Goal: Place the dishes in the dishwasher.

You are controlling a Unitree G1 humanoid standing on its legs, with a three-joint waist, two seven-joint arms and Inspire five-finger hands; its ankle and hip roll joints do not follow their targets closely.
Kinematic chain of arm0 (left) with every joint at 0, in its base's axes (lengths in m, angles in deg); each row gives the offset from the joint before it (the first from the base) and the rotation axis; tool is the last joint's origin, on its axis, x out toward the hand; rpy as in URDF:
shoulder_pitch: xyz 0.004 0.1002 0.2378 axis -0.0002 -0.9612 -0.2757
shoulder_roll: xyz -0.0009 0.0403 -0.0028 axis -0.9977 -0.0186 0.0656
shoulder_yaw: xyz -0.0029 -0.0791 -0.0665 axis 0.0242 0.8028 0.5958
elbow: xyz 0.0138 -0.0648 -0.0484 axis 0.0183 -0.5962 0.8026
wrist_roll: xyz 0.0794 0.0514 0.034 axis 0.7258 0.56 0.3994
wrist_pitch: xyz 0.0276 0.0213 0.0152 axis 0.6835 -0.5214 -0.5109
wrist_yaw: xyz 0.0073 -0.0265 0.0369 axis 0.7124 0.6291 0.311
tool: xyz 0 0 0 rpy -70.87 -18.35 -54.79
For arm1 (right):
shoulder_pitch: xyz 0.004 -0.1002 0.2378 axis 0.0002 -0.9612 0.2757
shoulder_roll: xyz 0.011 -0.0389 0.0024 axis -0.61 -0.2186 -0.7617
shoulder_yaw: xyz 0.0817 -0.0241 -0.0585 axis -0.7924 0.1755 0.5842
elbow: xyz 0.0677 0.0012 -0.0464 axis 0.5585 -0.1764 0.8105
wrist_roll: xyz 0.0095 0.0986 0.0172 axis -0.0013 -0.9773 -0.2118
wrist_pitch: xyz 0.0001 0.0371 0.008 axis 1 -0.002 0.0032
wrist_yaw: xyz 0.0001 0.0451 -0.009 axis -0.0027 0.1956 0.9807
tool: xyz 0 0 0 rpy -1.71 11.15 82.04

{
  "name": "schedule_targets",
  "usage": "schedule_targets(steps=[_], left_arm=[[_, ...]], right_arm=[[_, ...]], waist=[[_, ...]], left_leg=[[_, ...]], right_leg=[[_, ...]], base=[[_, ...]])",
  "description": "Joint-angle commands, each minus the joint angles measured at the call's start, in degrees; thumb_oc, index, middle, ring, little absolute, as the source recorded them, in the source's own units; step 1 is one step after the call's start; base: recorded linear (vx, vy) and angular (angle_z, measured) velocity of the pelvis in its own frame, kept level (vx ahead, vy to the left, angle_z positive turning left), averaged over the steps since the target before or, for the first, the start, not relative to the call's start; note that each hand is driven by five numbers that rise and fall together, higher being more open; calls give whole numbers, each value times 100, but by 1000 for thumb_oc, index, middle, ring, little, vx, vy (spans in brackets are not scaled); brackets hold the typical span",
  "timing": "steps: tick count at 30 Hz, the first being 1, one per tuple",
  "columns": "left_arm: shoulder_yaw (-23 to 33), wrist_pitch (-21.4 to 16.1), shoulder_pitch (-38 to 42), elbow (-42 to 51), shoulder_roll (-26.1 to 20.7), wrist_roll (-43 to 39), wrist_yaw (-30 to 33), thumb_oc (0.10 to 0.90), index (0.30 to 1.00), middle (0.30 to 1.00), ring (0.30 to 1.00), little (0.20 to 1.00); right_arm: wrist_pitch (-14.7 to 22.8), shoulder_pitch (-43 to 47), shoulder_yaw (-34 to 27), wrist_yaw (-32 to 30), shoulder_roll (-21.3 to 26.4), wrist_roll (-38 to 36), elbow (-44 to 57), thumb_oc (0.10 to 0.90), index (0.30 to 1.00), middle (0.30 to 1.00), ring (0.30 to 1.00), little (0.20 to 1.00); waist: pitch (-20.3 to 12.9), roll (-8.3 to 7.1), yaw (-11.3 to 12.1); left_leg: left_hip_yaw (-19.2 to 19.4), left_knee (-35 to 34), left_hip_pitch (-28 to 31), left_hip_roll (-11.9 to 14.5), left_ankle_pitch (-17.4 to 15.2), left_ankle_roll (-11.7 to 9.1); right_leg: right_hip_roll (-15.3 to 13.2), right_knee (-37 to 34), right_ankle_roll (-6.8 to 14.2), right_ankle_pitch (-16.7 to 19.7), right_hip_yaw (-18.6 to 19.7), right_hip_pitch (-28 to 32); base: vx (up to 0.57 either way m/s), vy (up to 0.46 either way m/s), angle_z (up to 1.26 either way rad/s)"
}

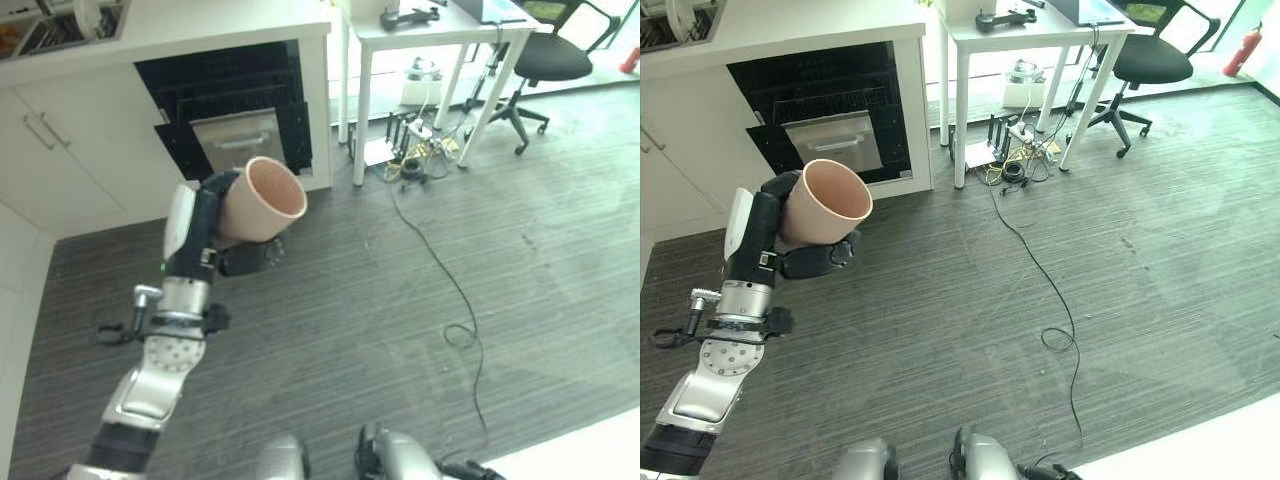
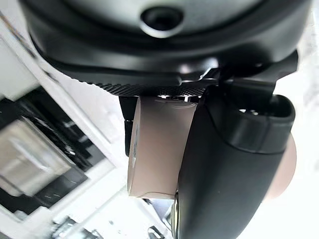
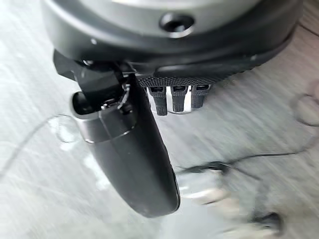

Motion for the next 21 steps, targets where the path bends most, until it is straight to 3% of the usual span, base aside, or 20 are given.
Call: schedule_targets(steps=[1,4,10,11,12,16,18,19,21], left_arm=[[271,-321,931,522,24,-66,299,400,300,300,300,300],[242,-343,885,573,114,83,312,400,300,300,300,300],[452,-583,593,492,83,343,194,400,300,300,300,300],[464,-620,608,479,33,297,158,400,300,300,300,300],[461,-644,633,471,-62,237,142,400,300,300,300,300],[418,-538,785,361,-358,50,224,400,300,300,300,300],[353,-483,931,288,-469,-14,325,400,300,300,300,300],[326,-447,995,263,-503,-27,373,400,300,300,300,300],[304,-344,1053,292,-487,45,473,400,300,300,300,300]], right_arm=[[70,-141,93,-59,263,29,-86,800,900,900,900,900],[163,-196,181,-100,183,-99,-98,800,900,900,900,900],[198,-197,156,-145,57,-26,14,800,900,900,900,900],[227,-195,150,-160,30,70,58,800,900,900,900,900],[263,-212,166,-212,17,125,184,800,900,900,900,900],[186,-164,190,-283,23,29,262,800,900,900,900,900],[185,-120,217,-281,41,-55,199,800,900,900,900,900],[175,-114,233,-284,58,-106,176,800,900,900,900,900],[167,-138,189,-247,108,-194,70,800,900,900,900,900]], waist=[[-26,340,106],[32,459,309],[-181,410,480],[-206,432,474],[-191,502,437],[-99,601,407],[-64,603,380],[-40,597,352],[74,385,258]], left_leg=[[-115,-906,422,-244,615,-2],[266,-906,-550,-263,1123,-125],[630,-906,-436,-252,574,291],[632,-906,-362,-216,486,351],[465,-906,-229,-174,372,416],[57,-906,24,-113,204,508],[-55,-906,118,-93,157,470],[-125,-906,182,-96,136,437],[-157,-906,397,-277,31,401]], right_leg=[[85,-207,611,-87,301,136],[245,-207,519,-253,255,387],[328,-207,558,-794,197,982],[365,-207,588,-783,107,1058],[447,-207,652,-521,-17,1175],[369,662,776,-288,-150,535],[318,380,762,-302,-171,405],[287,104,755,-246,-164,375],[-117,-207,917,104,24,-73]], base=[[322,70,4],[342,110,-20],[315,157,-52],[371,110,-10],[359,102,-9],[219,32,15],[118,-70,10],[165,-150,10],[208,-218,46]])
